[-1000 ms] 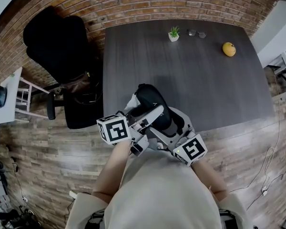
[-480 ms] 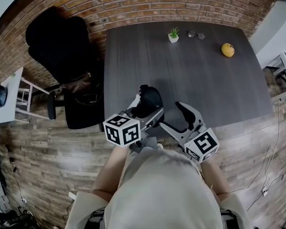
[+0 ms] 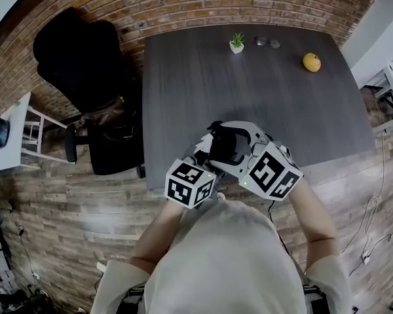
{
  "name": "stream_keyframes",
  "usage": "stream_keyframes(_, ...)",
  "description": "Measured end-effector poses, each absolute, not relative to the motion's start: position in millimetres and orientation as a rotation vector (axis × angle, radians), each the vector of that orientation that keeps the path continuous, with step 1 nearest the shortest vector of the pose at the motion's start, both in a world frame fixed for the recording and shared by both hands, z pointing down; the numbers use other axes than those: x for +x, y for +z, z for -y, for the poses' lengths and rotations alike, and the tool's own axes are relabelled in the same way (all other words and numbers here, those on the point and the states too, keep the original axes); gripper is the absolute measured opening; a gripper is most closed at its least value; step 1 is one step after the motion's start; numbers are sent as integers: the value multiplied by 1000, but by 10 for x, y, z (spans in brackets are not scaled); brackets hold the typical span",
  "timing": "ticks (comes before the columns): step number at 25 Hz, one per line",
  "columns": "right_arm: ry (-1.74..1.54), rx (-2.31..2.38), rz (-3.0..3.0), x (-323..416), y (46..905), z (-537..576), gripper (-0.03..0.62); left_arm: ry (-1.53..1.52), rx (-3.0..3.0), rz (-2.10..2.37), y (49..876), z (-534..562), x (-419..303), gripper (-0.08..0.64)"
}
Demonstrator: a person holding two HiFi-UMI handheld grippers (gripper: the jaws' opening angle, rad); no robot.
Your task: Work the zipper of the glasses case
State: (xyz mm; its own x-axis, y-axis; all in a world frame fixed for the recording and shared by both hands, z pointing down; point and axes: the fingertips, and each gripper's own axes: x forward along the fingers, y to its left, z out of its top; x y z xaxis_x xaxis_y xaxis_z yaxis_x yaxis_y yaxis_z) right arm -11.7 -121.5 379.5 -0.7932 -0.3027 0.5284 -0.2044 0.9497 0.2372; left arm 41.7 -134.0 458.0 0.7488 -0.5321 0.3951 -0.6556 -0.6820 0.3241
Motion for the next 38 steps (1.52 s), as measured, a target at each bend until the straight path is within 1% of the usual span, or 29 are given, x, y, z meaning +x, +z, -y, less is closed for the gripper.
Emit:
stream_keyframes(3,-320,225,2408,-241,3874,1180,291,436,2537,897,4621,1274,474,282)
stream_keyframes(7,-420,102,2253,-311,4007,1176,238,495,2573,898,4651,1220,520,282)
stream_keyframes(8,-442,75,2213,-317,4053,1168,215,506,2580,900,4655,1213,524,282)
stream_keyframes(9,-465,55,2178,-320,4097,1166,176,515,2582,900,4664,1207,526,282)
stream_keyframes(11,-493,39,2134,-318,4156,1177,128,531,2578,896,4693,1202,524,282)
stream_keyframes(12,-494,35,2131,-320,4165,1182,122,537,2576,892,4709,1202,523,282)
stream_keyframes(14,-493,40,2148,-333,4137,1196,83,541,2575,889,4729,1208,518,281)
stream_keyframes(15,-502,49,2157,-340,4108,1205,43,535,2566,888,4739,1212,512,281)
stream_keyframes(21,-575,99,2173,-303,3964,1236,43,524,2540,901,4756,1254,493,278)
stream_keyframes(30,-586,177,2199,-225,3804,1325,43,499,2491,926,4800,1350,405,273)
stream_keyframes(32,-574,203,2222,-215,3743,1350,30,465,2468,925,4795,1367,352,272)
stream_keyframes(38,-469,284,2318,-188,3657,1433,17,408,2471,909,4749,1370,303,265)
